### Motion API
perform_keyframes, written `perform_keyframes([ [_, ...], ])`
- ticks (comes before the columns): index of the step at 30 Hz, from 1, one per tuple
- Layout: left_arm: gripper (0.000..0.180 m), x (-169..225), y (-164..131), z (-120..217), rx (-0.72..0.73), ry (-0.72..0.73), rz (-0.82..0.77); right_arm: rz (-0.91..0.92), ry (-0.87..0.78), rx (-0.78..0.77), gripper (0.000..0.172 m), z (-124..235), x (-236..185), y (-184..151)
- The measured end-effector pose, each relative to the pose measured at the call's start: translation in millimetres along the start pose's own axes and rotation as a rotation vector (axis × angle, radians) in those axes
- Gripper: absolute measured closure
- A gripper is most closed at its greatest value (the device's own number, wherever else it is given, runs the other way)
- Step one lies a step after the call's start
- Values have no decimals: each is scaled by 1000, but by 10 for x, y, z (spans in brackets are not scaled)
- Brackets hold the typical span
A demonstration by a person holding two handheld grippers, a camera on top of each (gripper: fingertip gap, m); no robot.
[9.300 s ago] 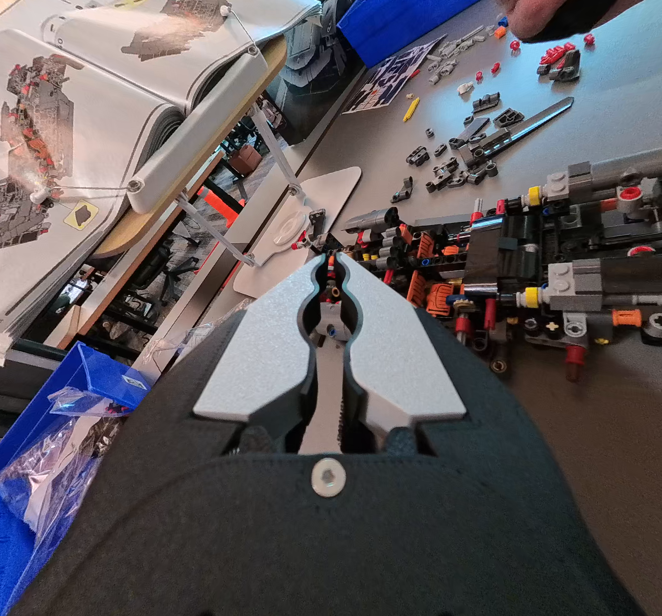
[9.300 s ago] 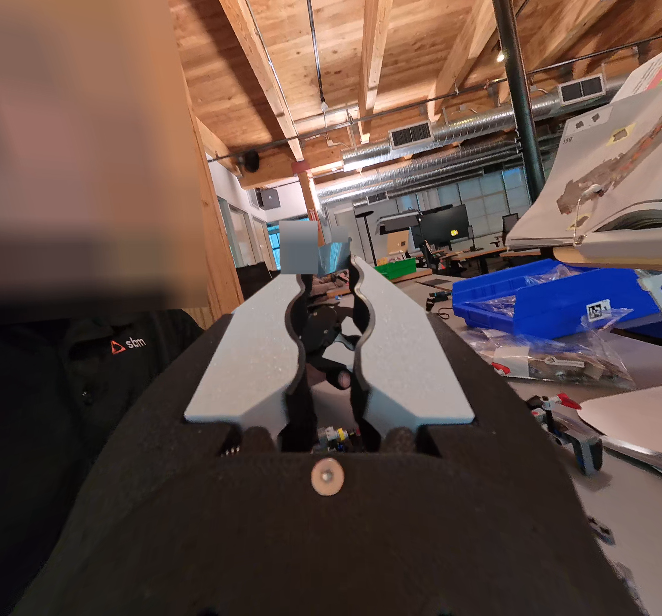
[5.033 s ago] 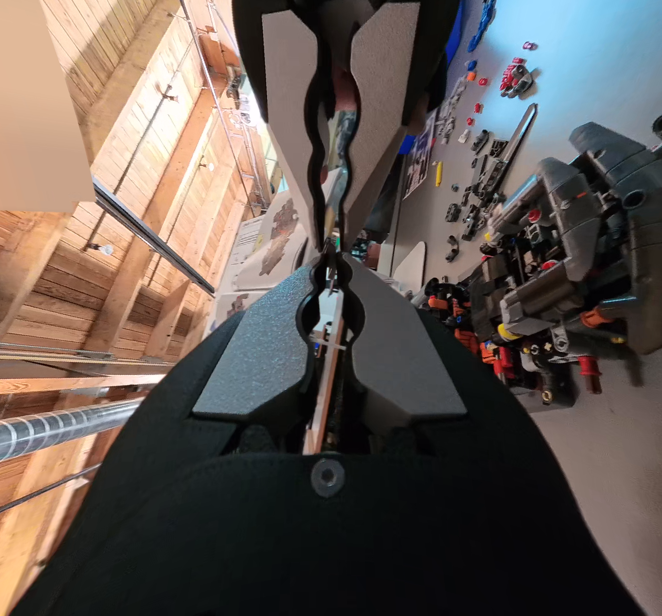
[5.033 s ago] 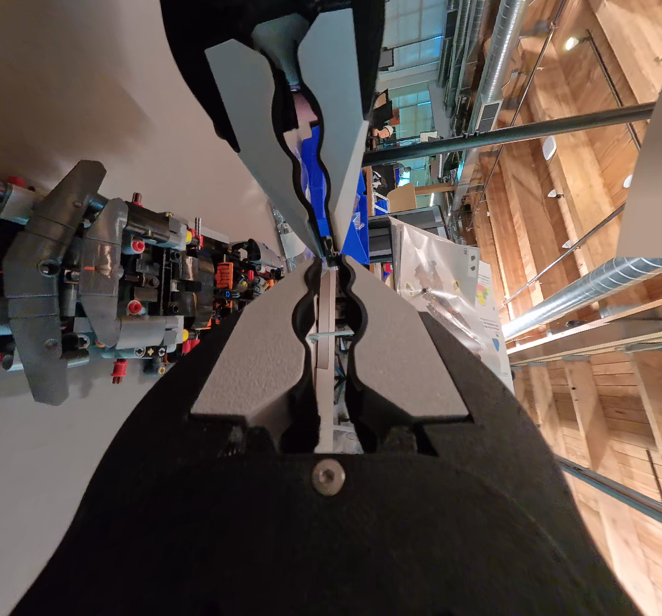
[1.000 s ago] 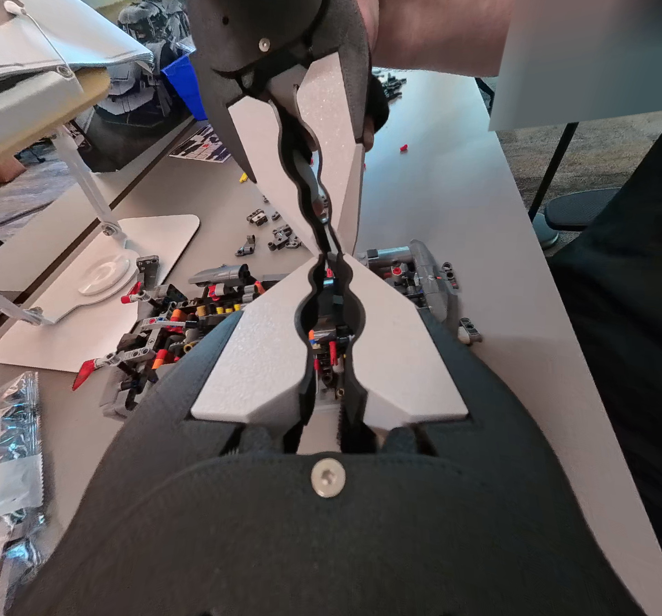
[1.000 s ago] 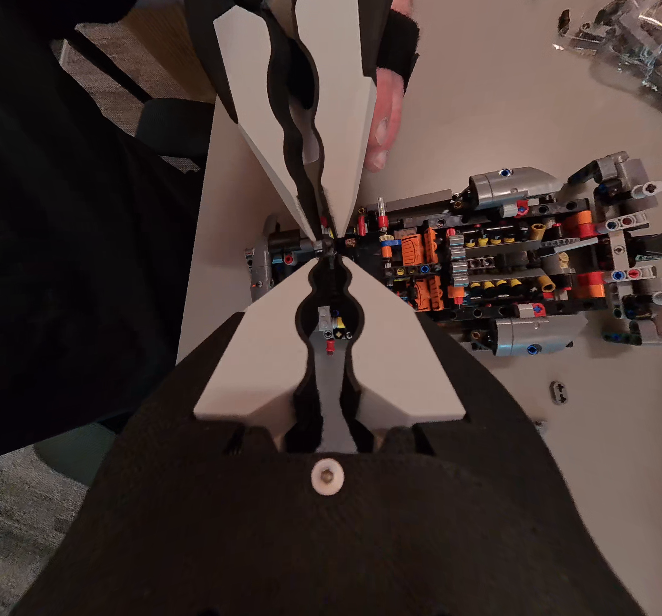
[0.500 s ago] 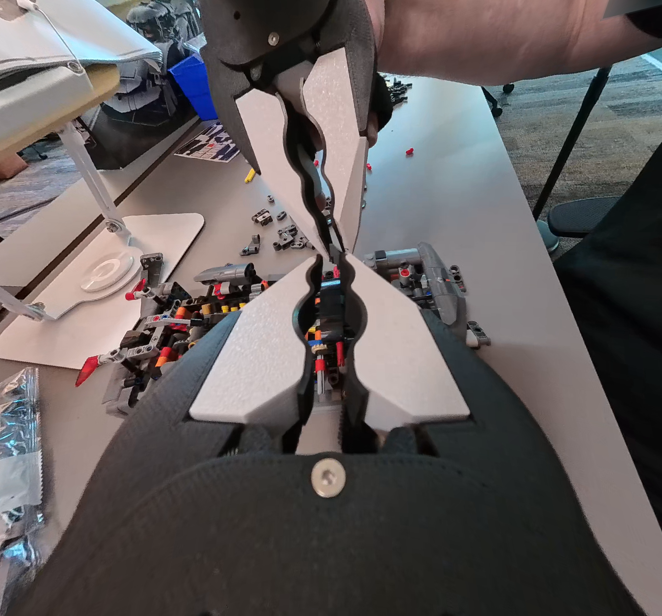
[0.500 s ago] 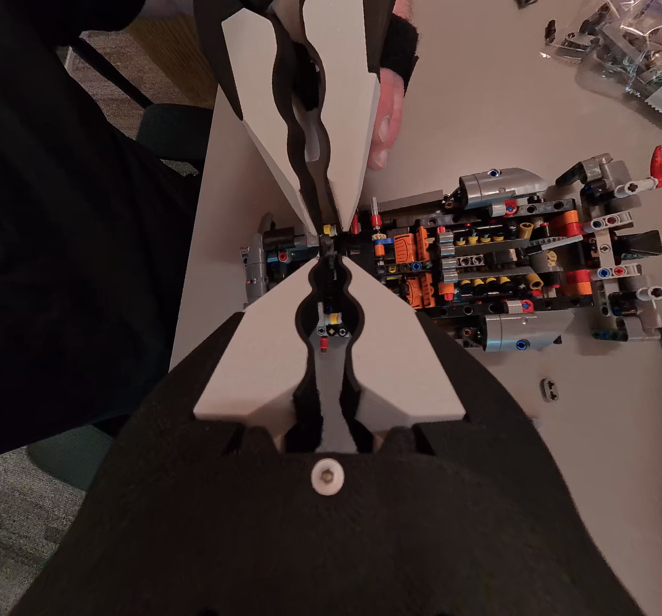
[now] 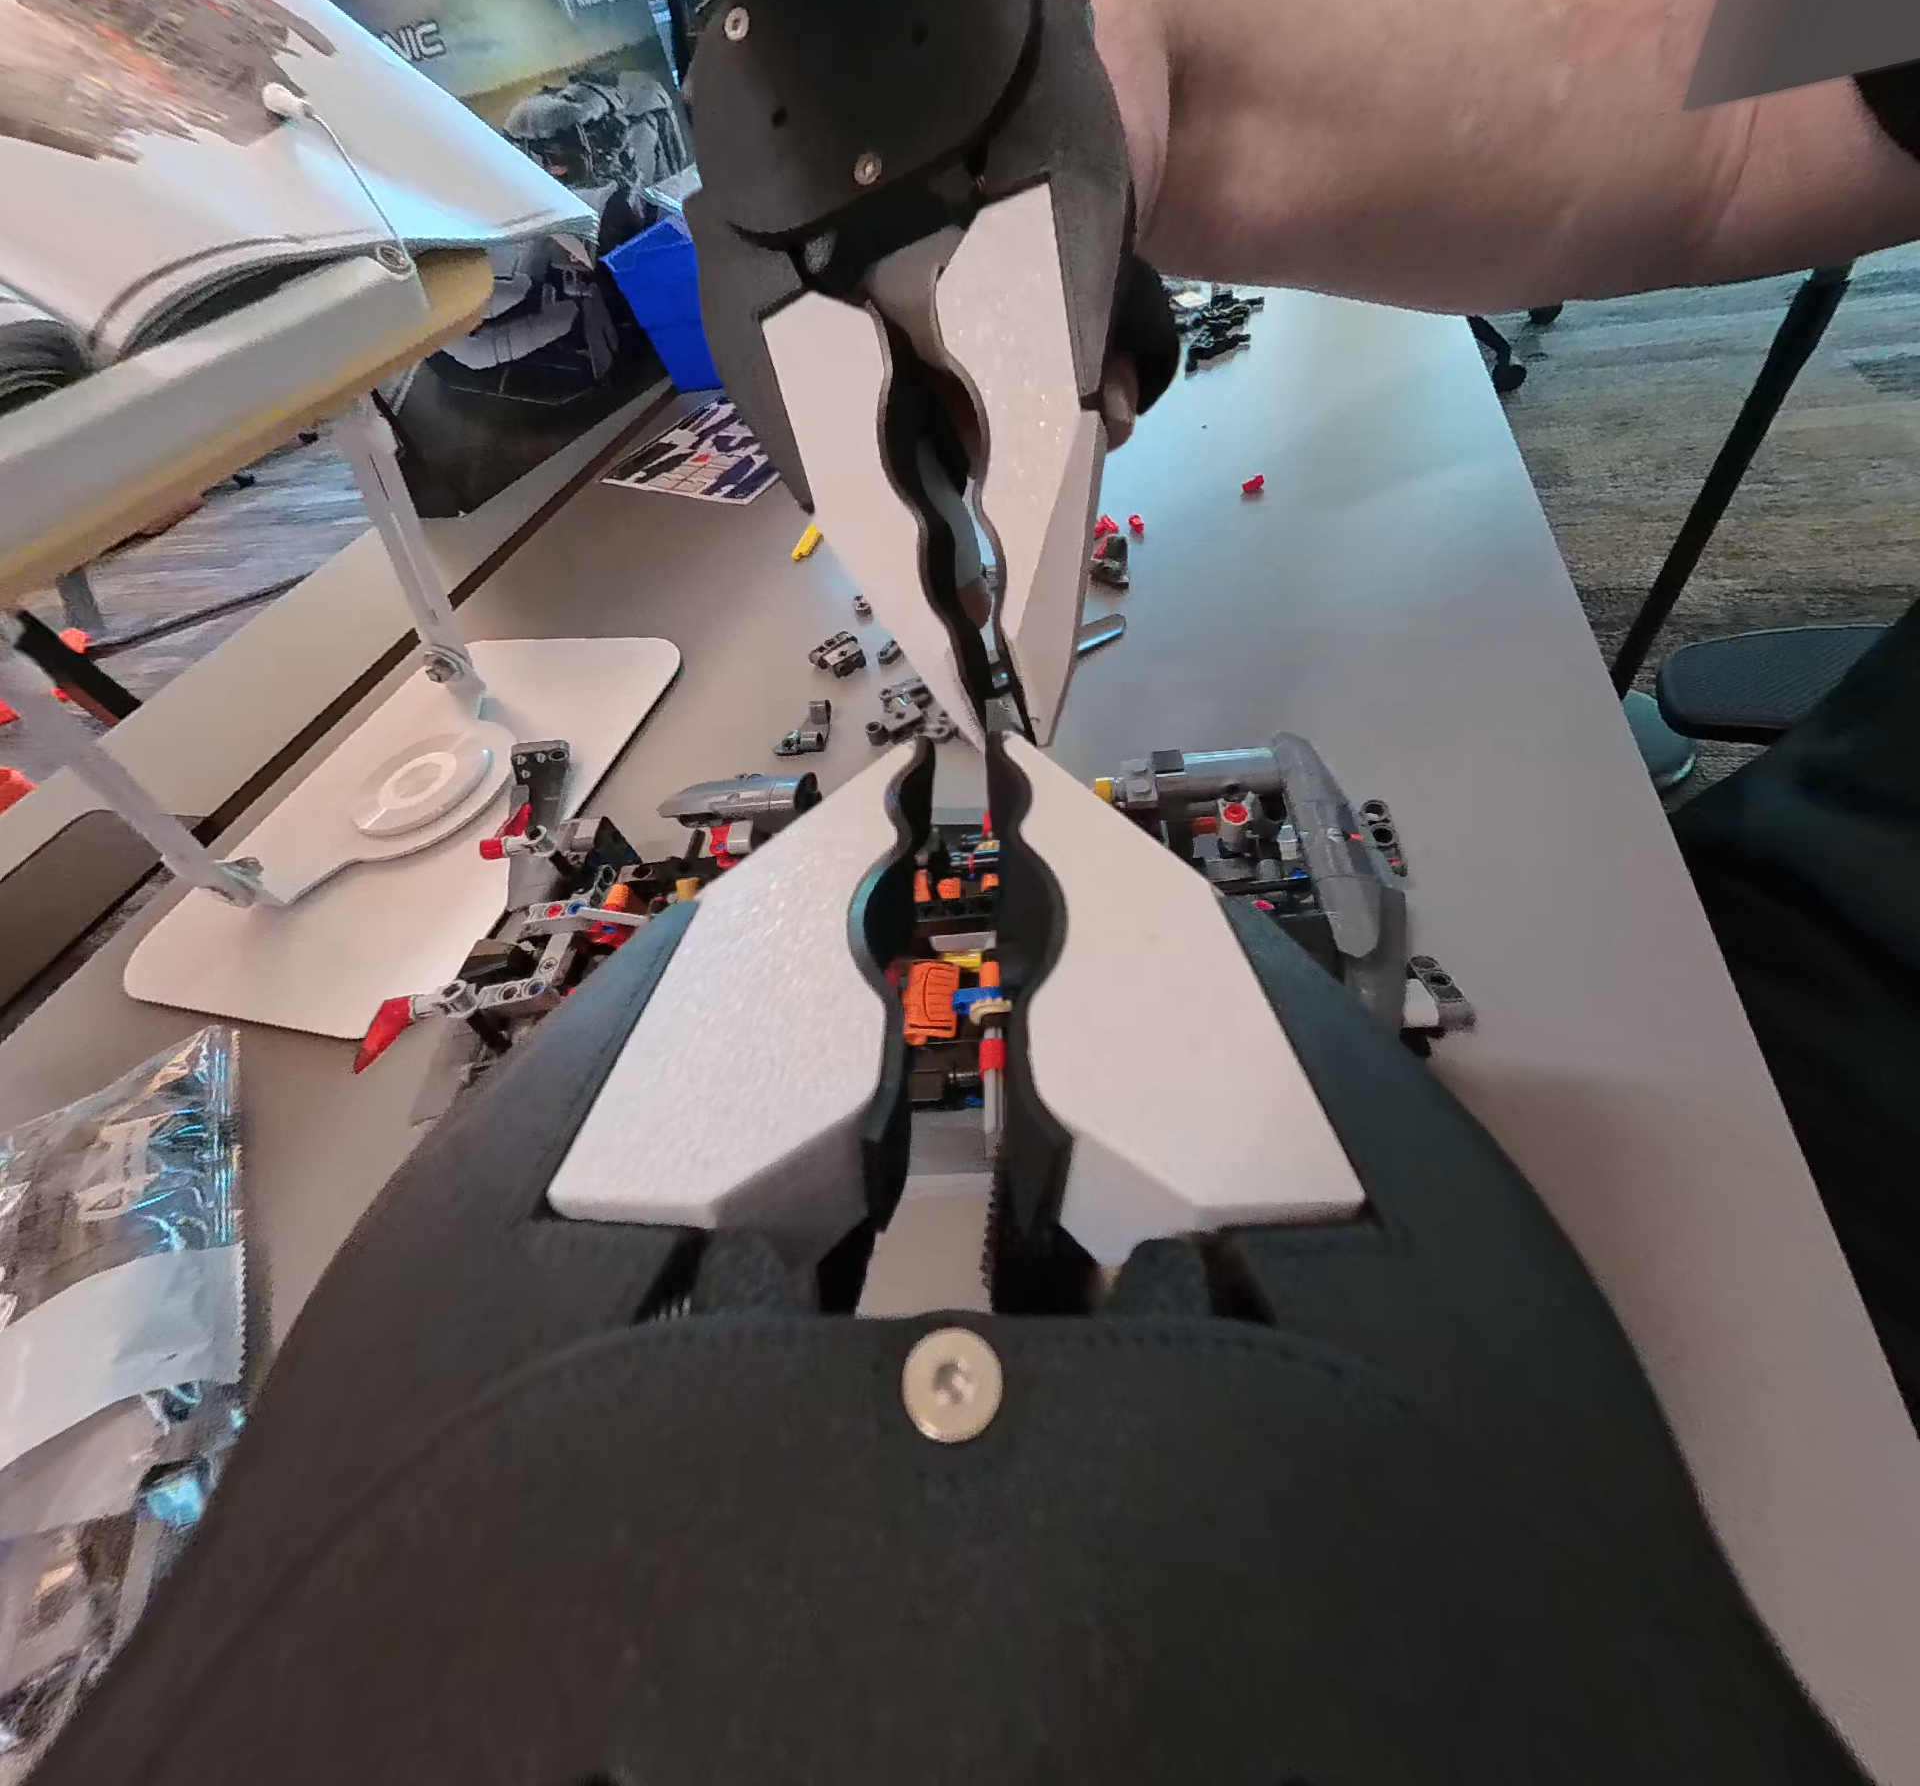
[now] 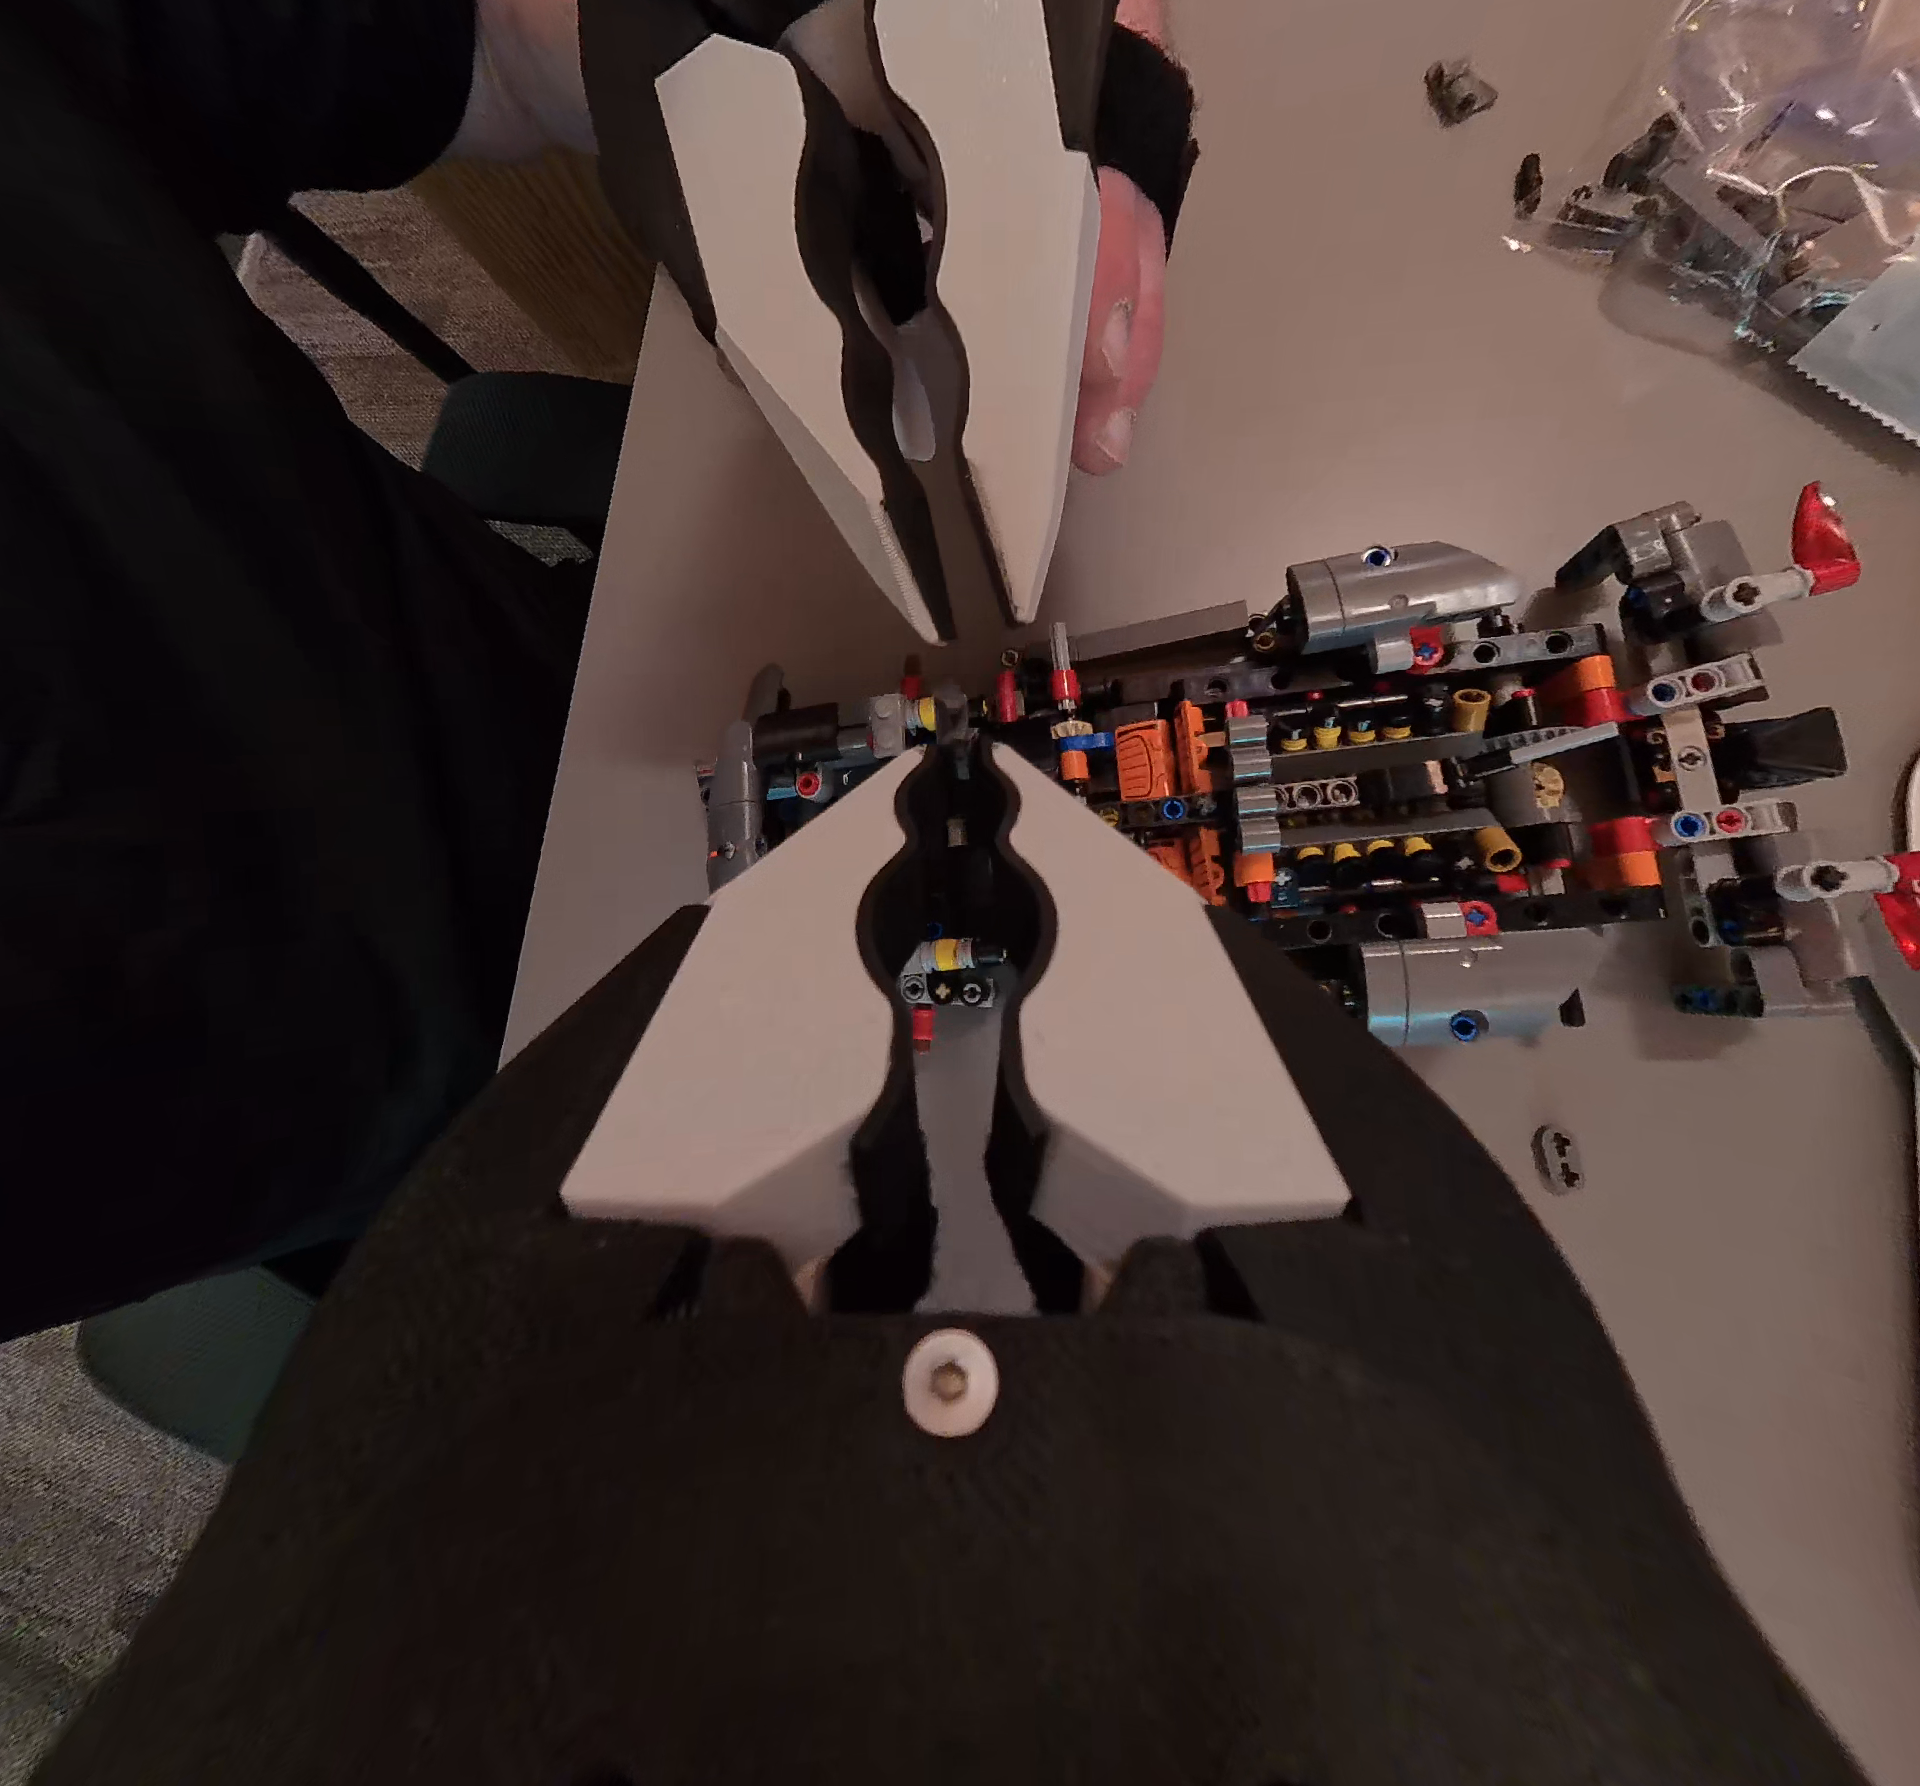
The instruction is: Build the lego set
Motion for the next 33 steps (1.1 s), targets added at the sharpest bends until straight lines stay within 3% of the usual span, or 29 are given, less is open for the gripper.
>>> perform_keyframes([
  [15,172,-19,17,5,5,22,-8,7,-6,2,170,13,10,48],
  [21,172,-111,69,51,38,67,13,-37,5,125,170,119,23,117],
  [33,173,-92,-3,-21,6,76,-16,-68,-9,118,170,278,29,-68],
])
Point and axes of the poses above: each gripper's, where its closed fingertips meet, z back along the fingers, y out of its top, x = y × z across the jaws, the point moved 2 cm from there along z, back along the fingers, and after that the axes turned 3 degrees about x, right-handed, at the moved point
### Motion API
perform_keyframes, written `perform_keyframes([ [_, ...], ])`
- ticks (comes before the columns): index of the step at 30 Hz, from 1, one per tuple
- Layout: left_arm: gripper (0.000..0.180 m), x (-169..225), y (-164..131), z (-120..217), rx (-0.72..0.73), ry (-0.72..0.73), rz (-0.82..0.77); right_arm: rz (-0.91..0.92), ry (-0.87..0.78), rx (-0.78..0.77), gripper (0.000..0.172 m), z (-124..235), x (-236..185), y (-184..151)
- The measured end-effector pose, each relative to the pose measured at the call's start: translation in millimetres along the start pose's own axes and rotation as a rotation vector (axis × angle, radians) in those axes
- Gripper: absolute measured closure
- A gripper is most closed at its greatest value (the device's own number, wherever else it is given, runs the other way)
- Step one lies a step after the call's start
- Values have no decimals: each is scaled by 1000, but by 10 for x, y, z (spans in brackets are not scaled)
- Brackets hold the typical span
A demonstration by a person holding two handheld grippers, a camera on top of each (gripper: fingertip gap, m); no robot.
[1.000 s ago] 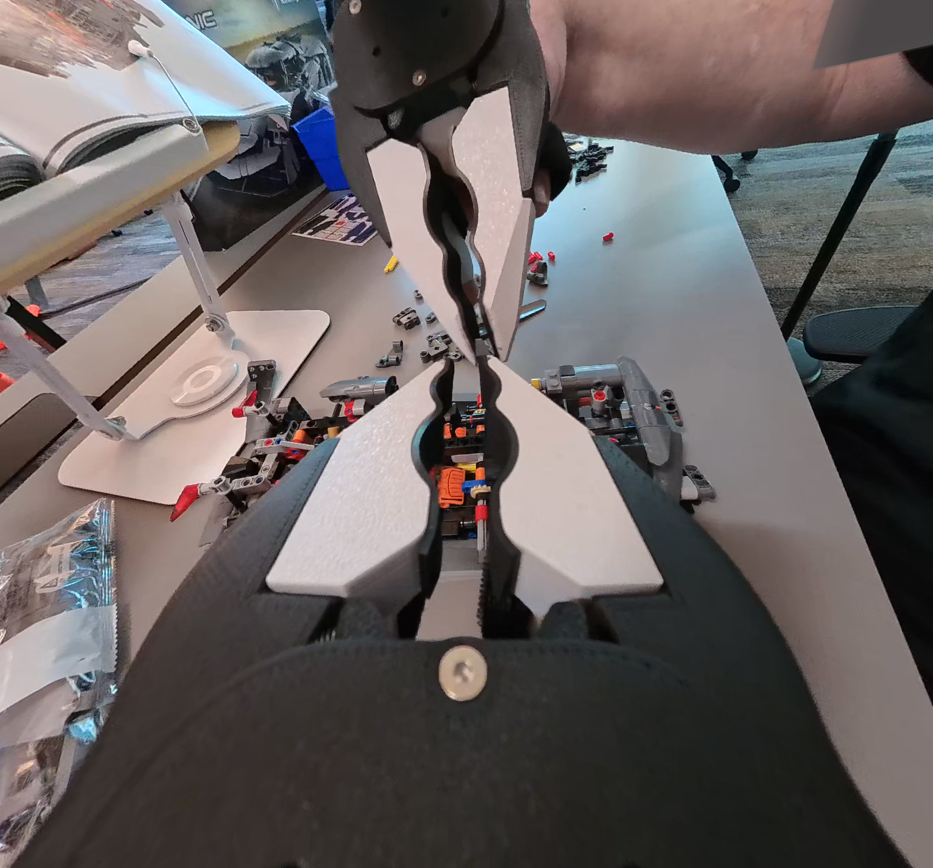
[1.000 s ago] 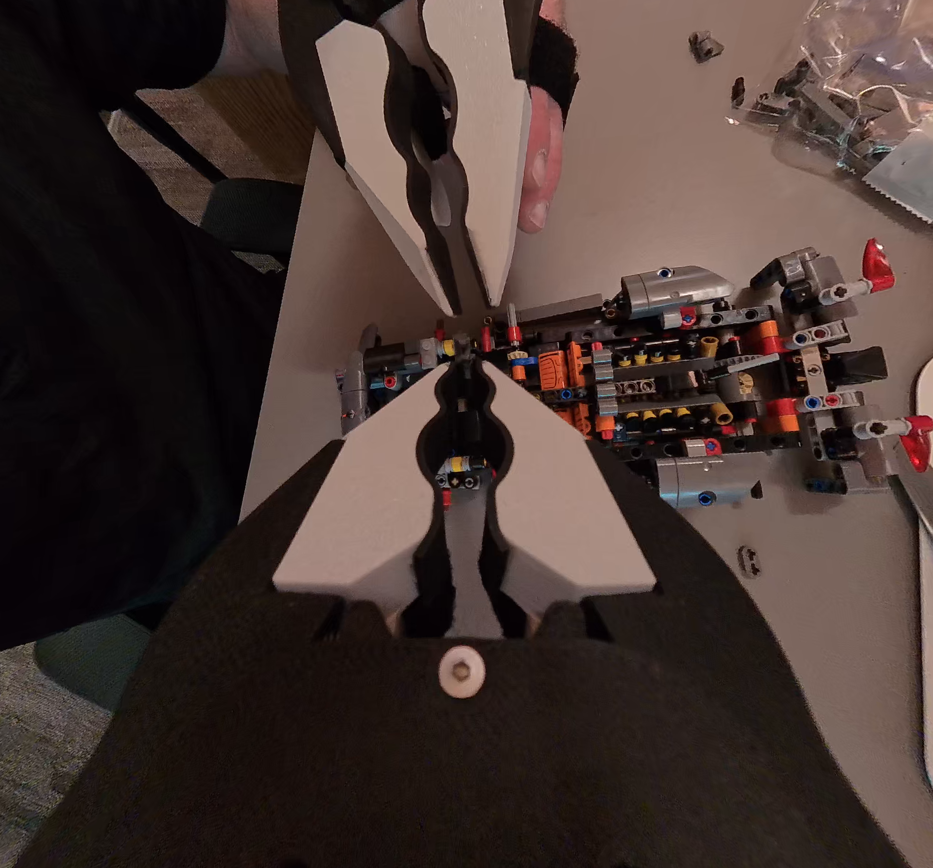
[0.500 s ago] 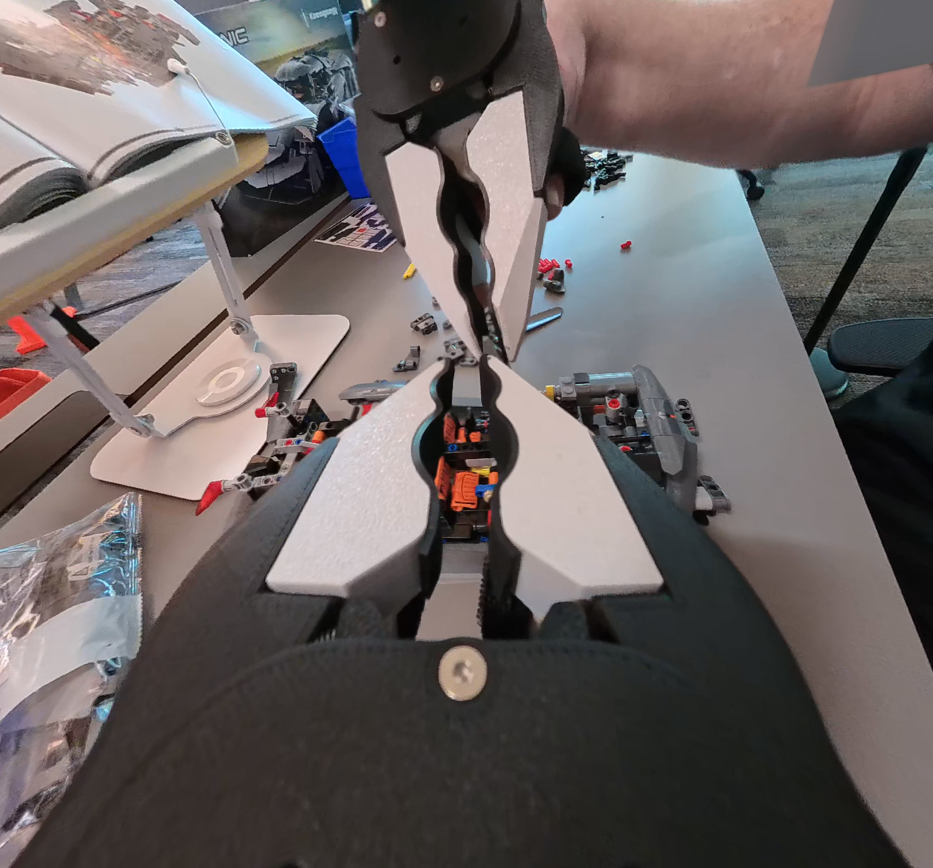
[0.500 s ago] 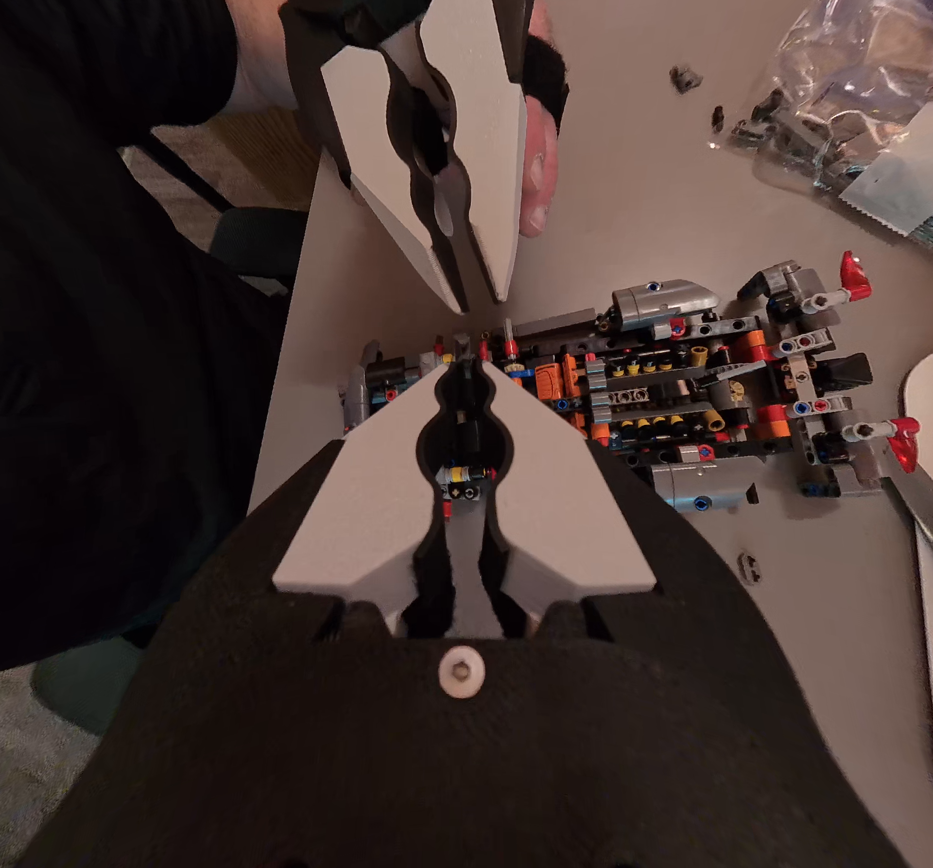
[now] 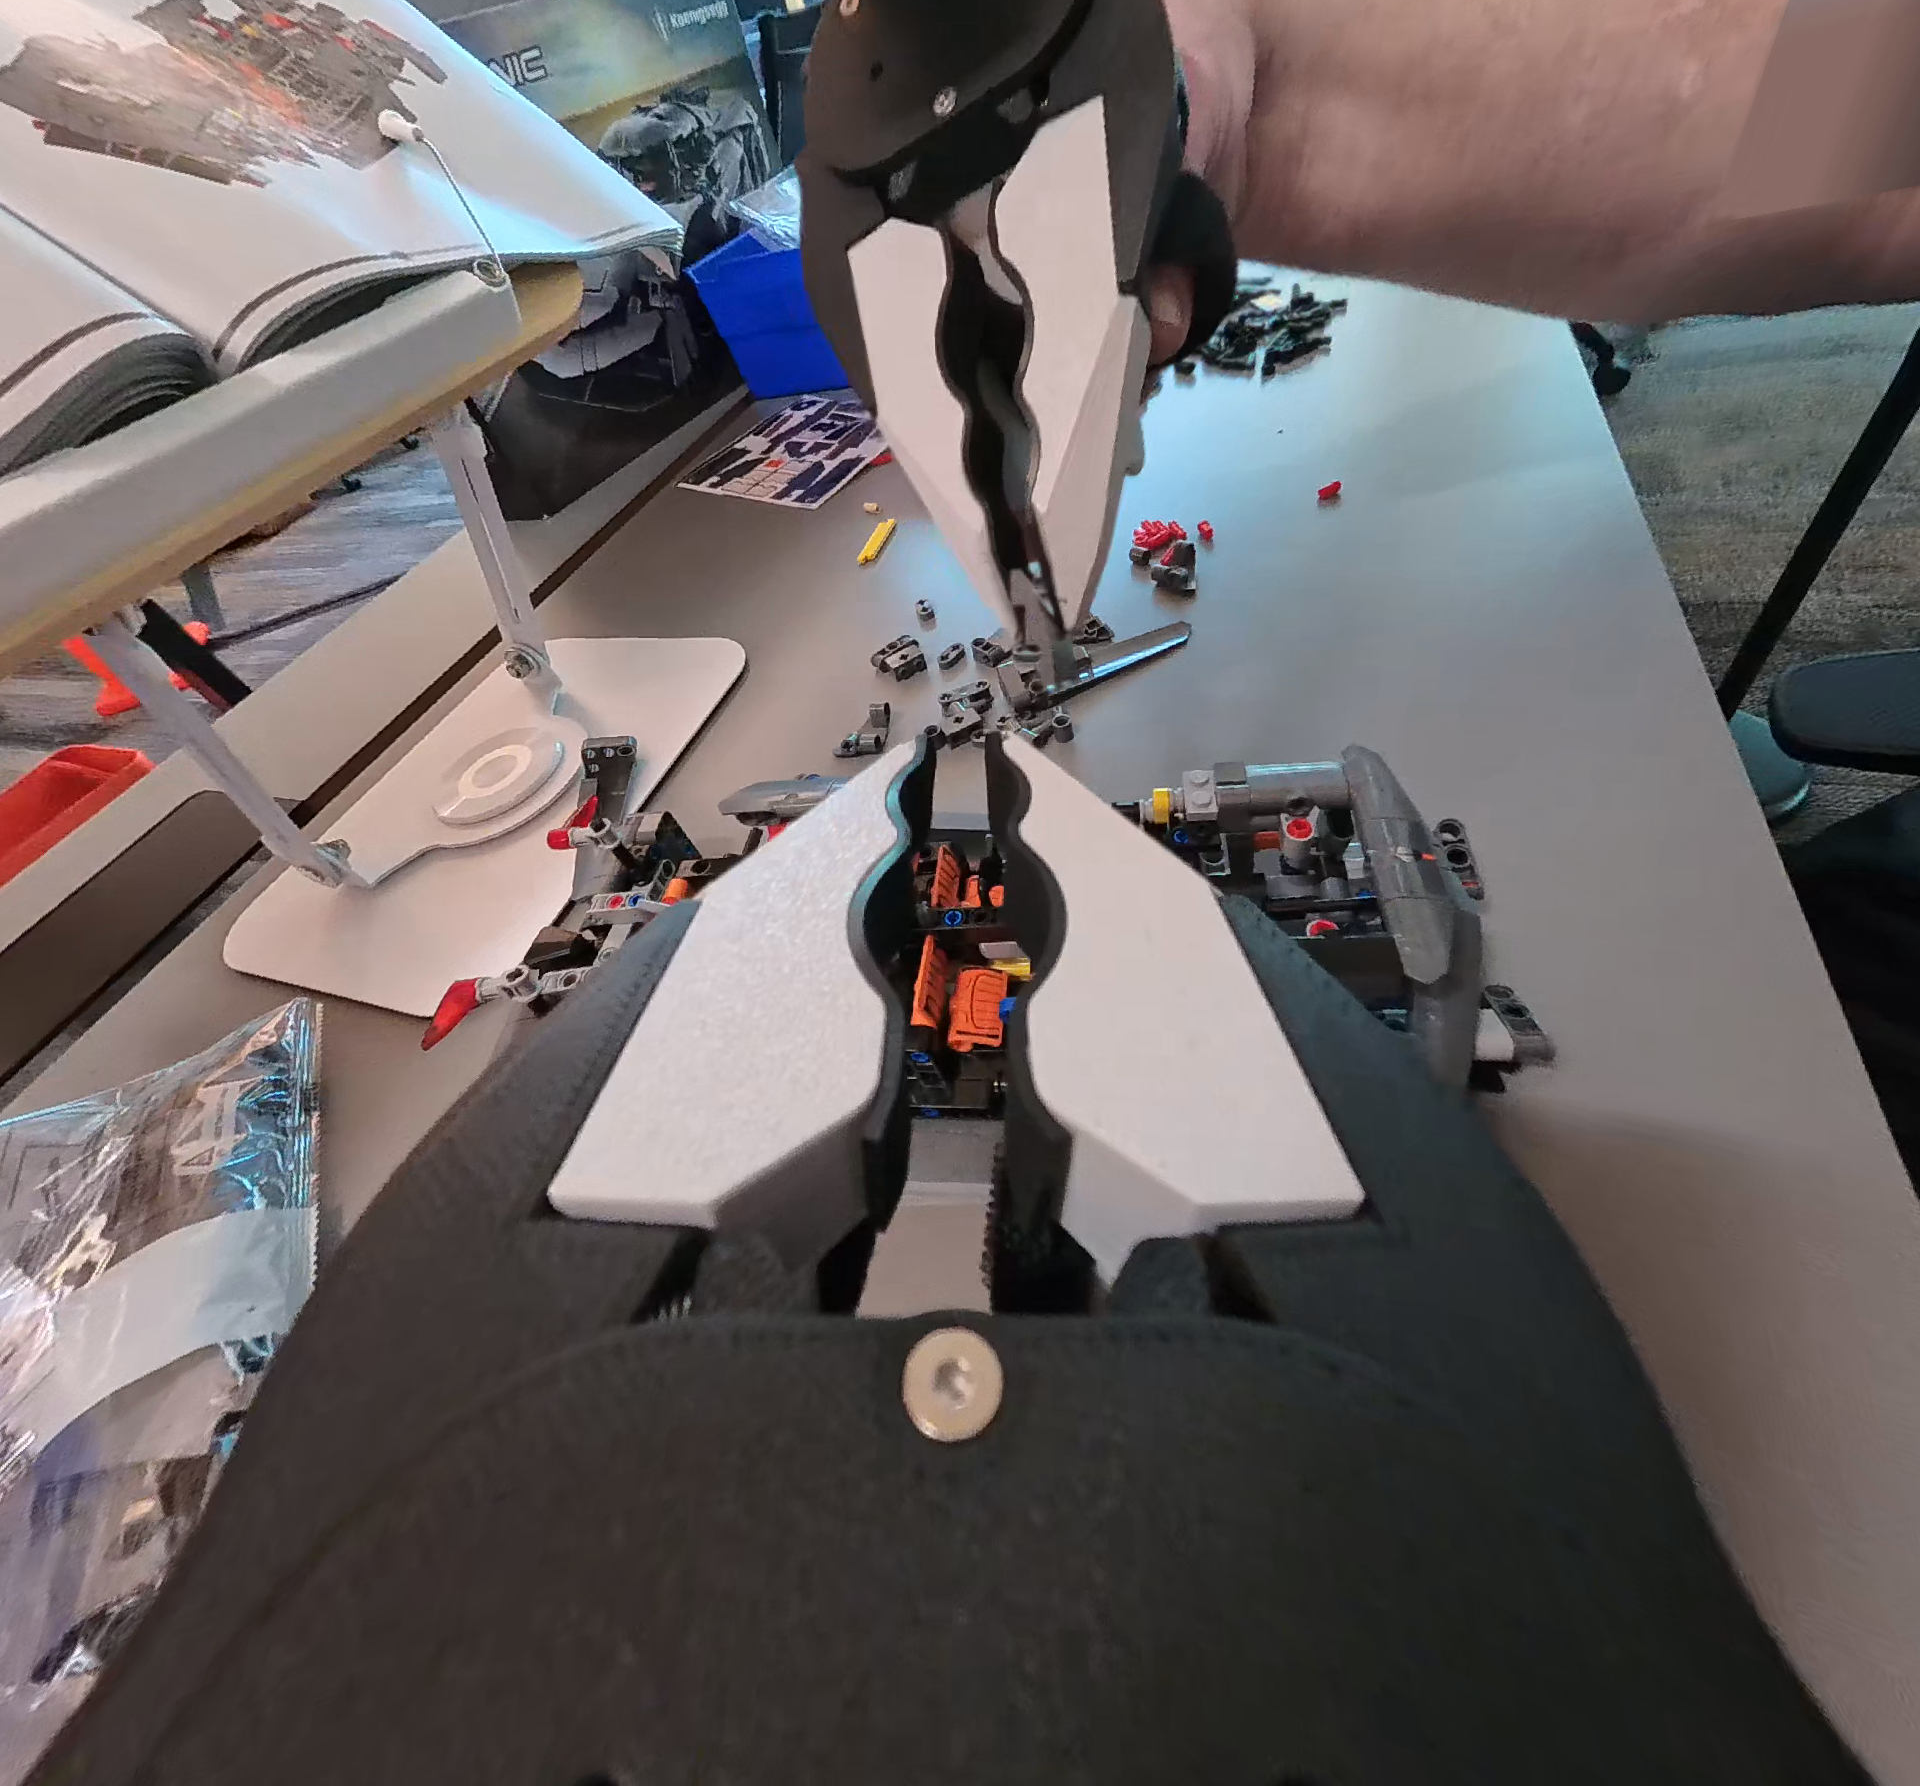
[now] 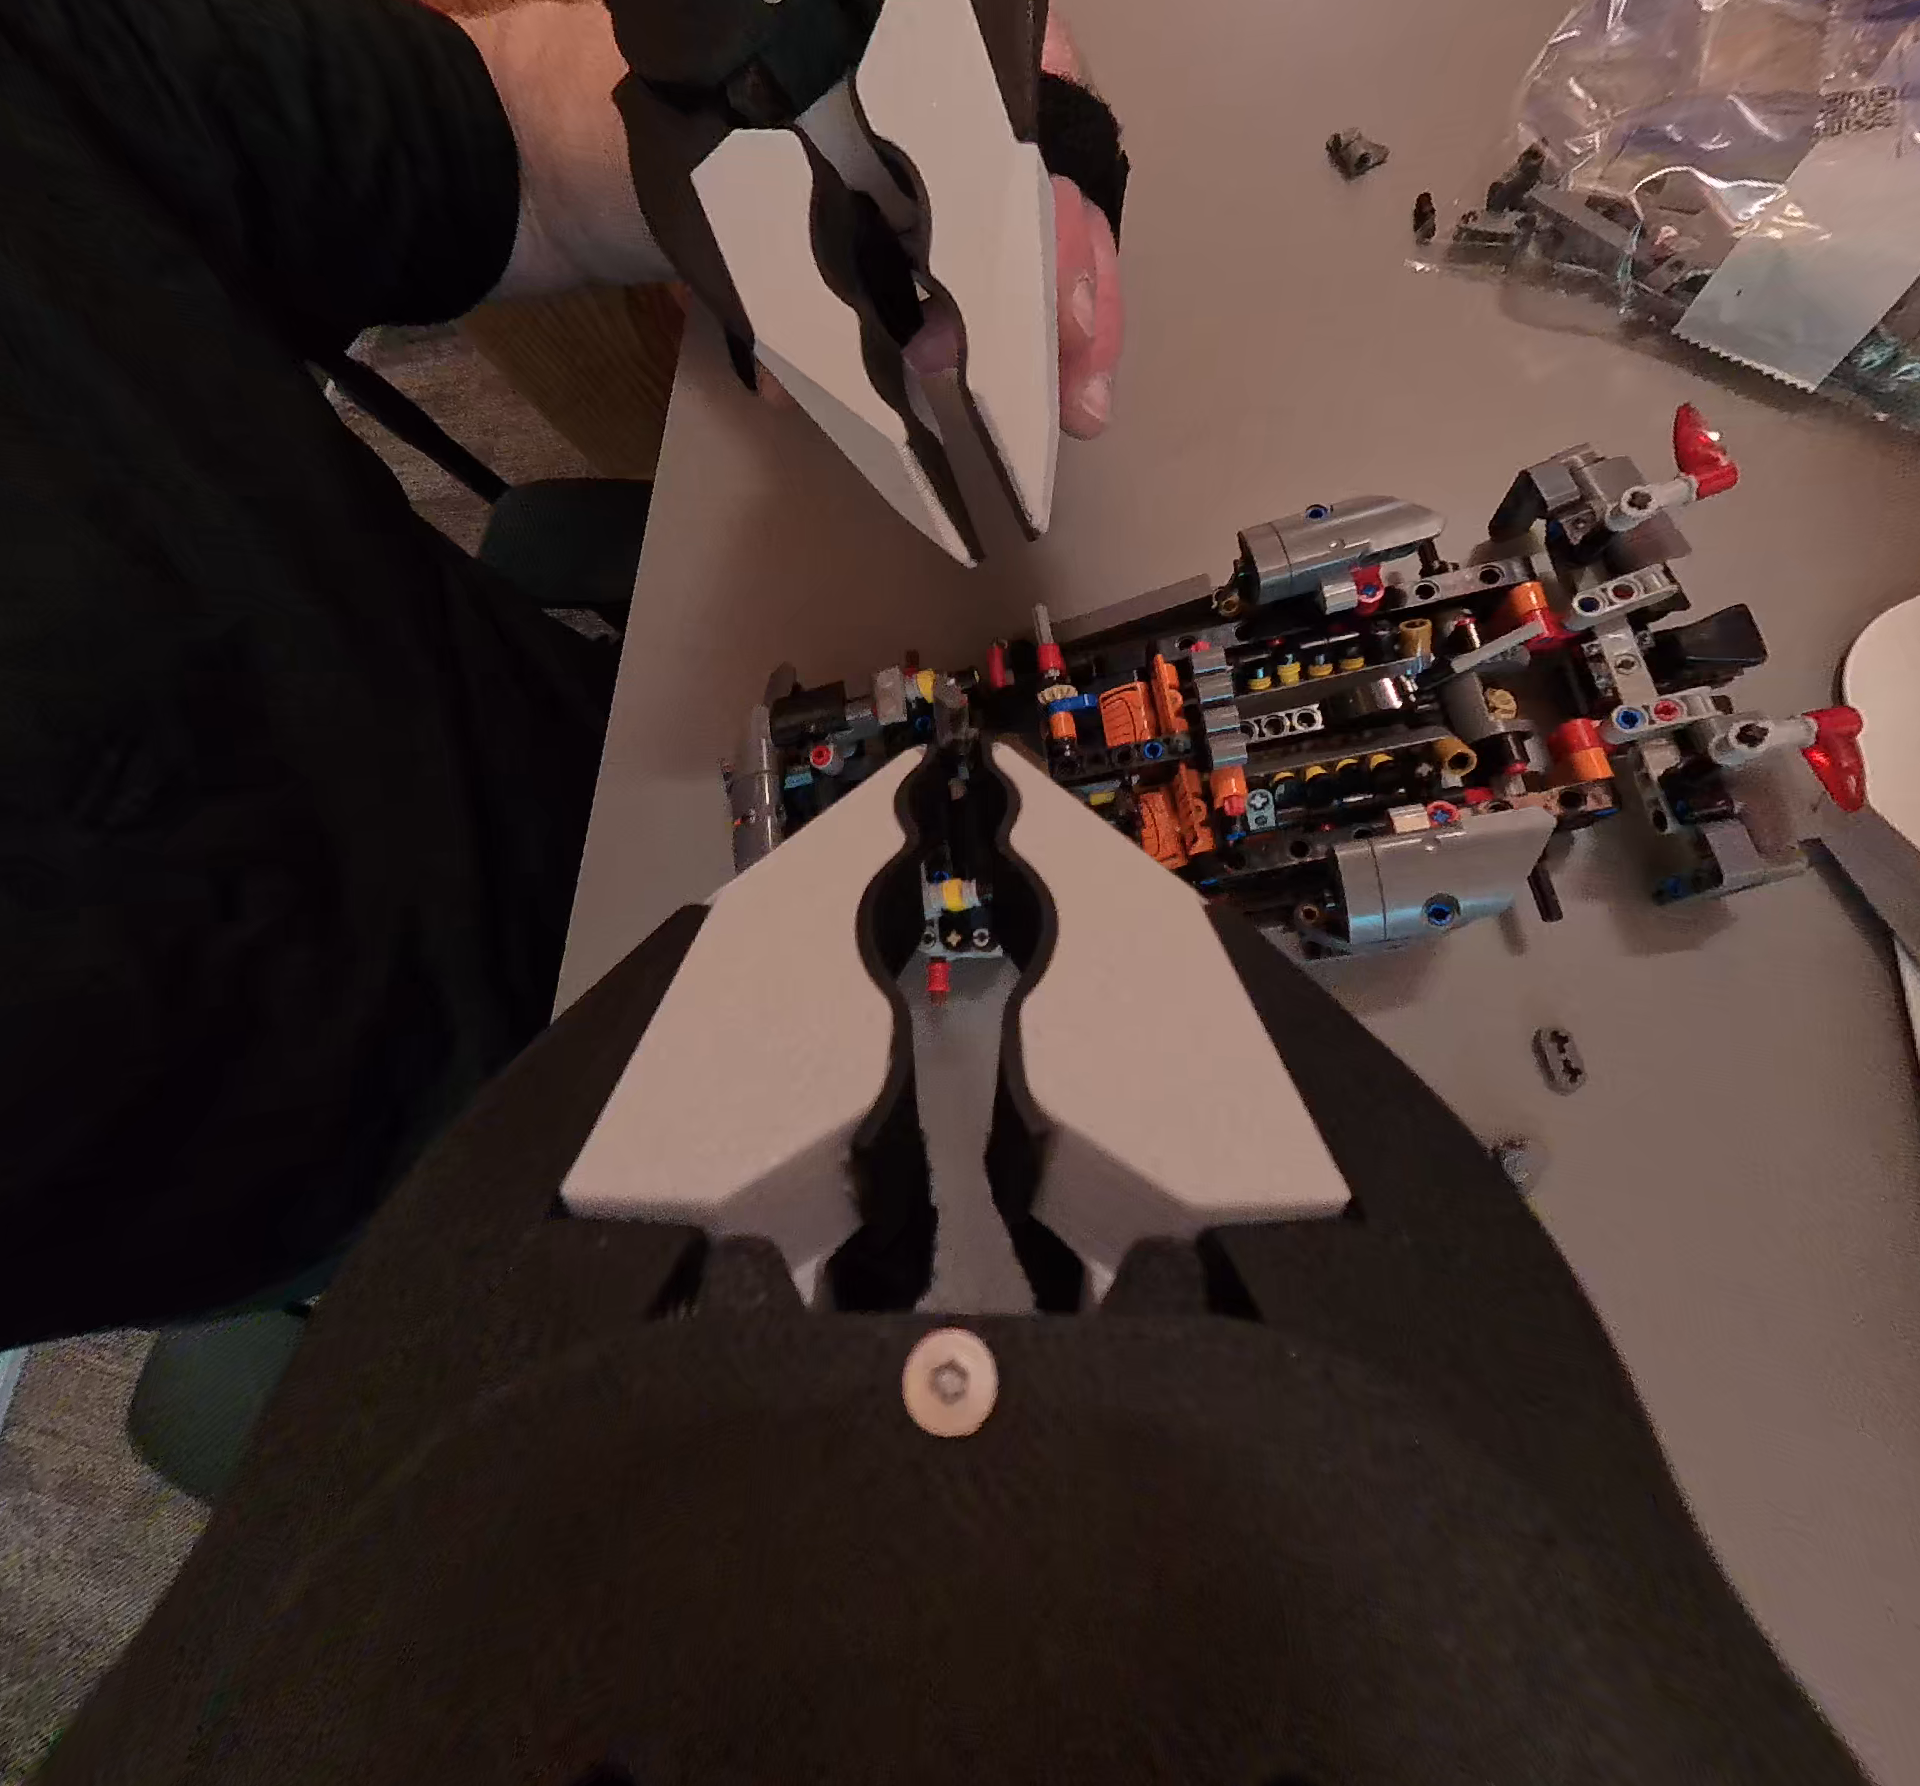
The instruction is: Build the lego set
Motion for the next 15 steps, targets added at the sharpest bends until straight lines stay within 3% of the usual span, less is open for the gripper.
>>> perform_keyframes([
  [15,173,39,-48,-67,-16,-6,-39,-86,90,-229,169,106,-9,-389],
])
Point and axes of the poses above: each gripper's, where its closed fingertips meet, z back along the fingers, y out of its top, x = y × z across the jaws, the point moved 2 cm from there along z, back along the fingers, and after that the axes turned 3 degrees about x, right-handed, at the moved point
